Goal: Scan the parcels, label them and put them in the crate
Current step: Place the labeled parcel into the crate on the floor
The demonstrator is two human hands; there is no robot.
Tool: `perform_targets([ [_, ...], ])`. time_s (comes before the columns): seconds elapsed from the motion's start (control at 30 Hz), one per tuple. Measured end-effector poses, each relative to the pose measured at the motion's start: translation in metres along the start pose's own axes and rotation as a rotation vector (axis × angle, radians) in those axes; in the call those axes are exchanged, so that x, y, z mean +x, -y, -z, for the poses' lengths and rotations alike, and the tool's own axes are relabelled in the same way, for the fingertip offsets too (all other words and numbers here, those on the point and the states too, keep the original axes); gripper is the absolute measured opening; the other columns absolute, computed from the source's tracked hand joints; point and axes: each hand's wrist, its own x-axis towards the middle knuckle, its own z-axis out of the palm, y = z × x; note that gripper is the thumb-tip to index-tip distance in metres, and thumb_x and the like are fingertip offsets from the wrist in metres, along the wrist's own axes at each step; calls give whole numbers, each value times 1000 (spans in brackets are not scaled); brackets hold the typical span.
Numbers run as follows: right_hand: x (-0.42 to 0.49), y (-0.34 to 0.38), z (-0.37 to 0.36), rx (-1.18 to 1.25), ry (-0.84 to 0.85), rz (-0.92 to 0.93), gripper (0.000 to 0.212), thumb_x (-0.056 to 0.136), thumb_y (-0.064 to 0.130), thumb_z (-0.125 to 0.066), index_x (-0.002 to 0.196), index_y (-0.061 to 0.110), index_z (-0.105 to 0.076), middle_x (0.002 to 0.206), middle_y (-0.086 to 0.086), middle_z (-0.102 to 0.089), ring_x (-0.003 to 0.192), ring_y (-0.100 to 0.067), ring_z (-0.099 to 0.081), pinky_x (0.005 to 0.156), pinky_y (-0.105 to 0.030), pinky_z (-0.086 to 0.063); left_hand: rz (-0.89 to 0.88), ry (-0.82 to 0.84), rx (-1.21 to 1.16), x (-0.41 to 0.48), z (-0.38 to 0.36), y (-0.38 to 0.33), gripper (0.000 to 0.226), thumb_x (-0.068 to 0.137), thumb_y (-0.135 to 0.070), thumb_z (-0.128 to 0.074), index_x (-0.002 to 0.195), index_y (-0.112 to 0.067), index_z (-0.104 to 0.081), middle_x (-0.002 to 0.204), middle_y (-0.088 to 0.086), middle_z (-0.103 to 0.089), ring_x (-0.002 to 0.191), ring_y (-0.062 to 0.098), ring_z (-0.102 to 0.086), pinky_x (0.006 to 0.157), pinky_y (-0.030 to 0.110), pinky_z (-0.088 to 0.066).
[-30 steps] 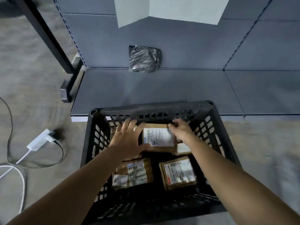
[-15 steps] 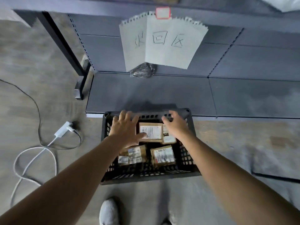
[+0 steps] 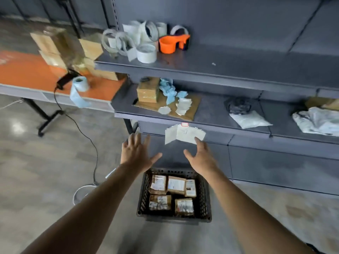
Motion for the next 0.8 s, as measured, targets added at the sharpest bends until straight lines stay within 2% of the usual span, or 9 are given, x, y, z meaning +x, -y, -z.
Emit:
perform_targets([
  [0.17, -33, 70, 19, -26, 12, 65, 75, 93, 60, -46, 154, 30, -16, 161, -3, -21, 145, -27, -27, 111, -52, -35, 34, -130, -14, -38, 56, 36, 84, 80, -75, -44, 146, -24, -29, 147, 7, -33, 136, 29, -28, 104, 48, -37],
  [0.3, -61, 131, 4, -42, 44, 143, 76, 92, 62, -47, 154, 32, -15, 162, -3, -20, 147, -26, -23, 112, -51, -33, 35, -177, -2, -64, 83, 88, 82, 81, -74, -45, 144, -24, -30, 147, 9, -34, 137, 31, -27, 104, 49, -34],
  [0.53, -102, 286, -62, -38, 67, 260, 76, 94, 60, -46, 155, 31, -11, 162, -3, -15, 148, -26, -18, 113, -53, -29, 124, -246, 5, -125, 122, 246, 84, 82, -76, -39, 148, -24, -26, 150, 10, -31, 139, 31, -25, 106, 48, -34],
  [0.63, -123, 360, -106, -39, 66, 298, 76, 94, 60, -46, 155, 30, -13, 161, -3, -18, 146, -27, -22, 112, -54, -31, 153, -267, 13, -147, 135, 316, 85, 81, -78, -36, 148, -27, -26, 148, 10, -31, 138, 31, -24, 107, 47, -33],
  [0.73, -144, 421, -144, -59, 78, 321, 74, 95, 58, -45, 156, 29, -13, 160, -5, -21, 145, -28, -26, 112, -53, -32, 189, -234, 11, -166, 139, 375, 85, 79, -79, -30, 147, -28, -27, 149, 7, -30, 139, 29, -22, 108, 46, -31],
  [0.8, -153, 450, -163, -117, 73, 349, 73, 96, 58, -43, 156, 28, -13, 160, -5, -21, 145, -27, -25, 112, -52, -31, 222, -202, -11, -174, 138, 410, 83, 81, -77, -34, 148, -29, -25, 151, 5, -27, 141, 28, -17, 109, 46, -29],
])
